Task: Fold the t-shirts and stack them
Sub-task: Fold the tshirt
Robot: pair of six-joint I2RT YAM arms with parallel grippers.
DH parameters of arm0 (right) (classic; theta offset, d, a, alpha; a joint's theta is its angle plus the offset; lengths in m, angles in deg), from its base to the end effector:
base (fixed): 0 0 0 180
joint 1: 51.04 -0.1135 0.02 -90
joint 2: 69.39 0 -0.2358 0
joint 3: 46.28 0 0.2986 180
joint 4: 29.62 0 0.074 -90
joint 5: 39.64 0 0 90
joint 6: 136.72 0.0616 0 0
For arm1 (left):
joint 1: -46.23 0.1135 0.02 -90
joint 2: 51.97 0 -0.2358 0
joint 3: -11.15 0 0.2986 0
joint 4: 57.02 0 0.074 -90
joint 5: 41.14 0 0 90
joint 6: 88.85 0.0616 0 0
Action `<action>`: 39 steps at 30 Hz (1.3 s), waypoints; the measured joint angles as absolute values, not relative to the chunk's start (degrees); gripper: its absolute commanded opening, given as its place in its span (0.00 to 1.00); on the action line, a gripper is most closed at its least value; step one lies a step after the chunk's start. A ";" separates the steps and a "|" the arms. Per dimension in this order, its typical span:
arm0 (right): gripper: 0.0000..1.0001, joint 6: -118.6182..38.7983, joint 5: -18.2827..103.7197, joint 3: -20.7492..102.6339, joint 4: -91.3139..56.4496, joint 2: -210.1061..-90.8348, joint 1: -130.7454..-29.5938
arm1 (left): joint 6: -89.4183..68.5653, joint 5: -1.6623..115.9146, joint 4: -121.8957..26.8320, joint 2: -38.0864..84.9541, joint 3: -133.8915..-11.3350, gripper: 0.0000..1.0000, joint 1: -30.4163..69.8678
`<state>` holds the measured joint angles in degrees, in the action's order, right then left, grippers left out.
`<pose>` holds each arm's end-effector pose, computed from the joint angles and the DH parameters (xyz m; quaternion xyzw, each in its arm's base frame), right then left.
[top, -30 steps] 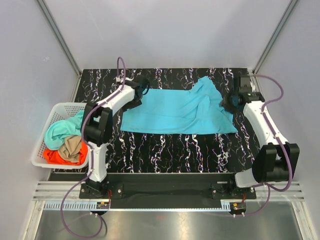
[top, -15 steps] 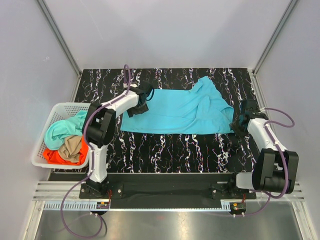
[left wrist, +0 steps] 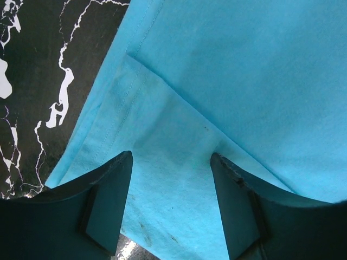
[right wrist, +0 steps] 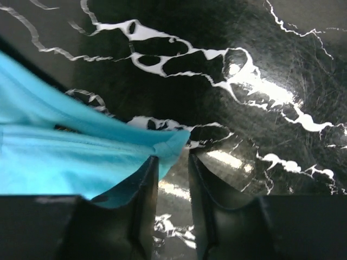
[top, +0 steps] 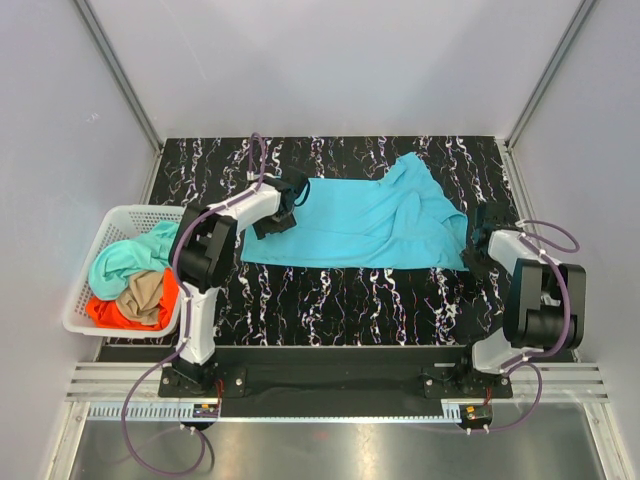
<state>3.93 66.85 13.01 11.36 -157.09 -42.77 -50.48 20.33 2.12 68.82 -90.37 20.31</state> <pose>0.3142 -0.0633 0.0825 0.5012 0.8352 -0.0676 0.2161 0.4161 -0.1695 0.0920 -0.2388 0.9345 0.1298 0.2298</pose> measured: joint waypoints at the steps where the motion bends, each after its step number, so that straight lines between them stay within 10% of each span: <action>1: 0.26 4.02 67.03 13.01 11.25 -158.14 -42.70 | -50.68 20.29 2.17 68.82 -90.37 0.66 20.31; 6: 0.00 3.56 67.44 14.32 10.22 -159.47 -41.96 | -51.64 19.89 2.67 68.82 -90.37 0.66 20.38; 29: 0.00 3.01 70.72 11.02 17.35 -152.17 -41.22 | -60.89 24.18 5.09 59.31 -78.46 0.69 22.24; 39: 0.27 2.73 71.35 10.58 20.65 -147.89 -41.13 | -58.96 26.49 5.99 51.40 -76.89 0.75 21.78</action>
<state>2.73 71.35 10.58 20.65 -147.89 -41.13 -58.96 26.49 5.99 51.40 -76.89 21.78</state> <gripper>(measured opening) 0.250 0.737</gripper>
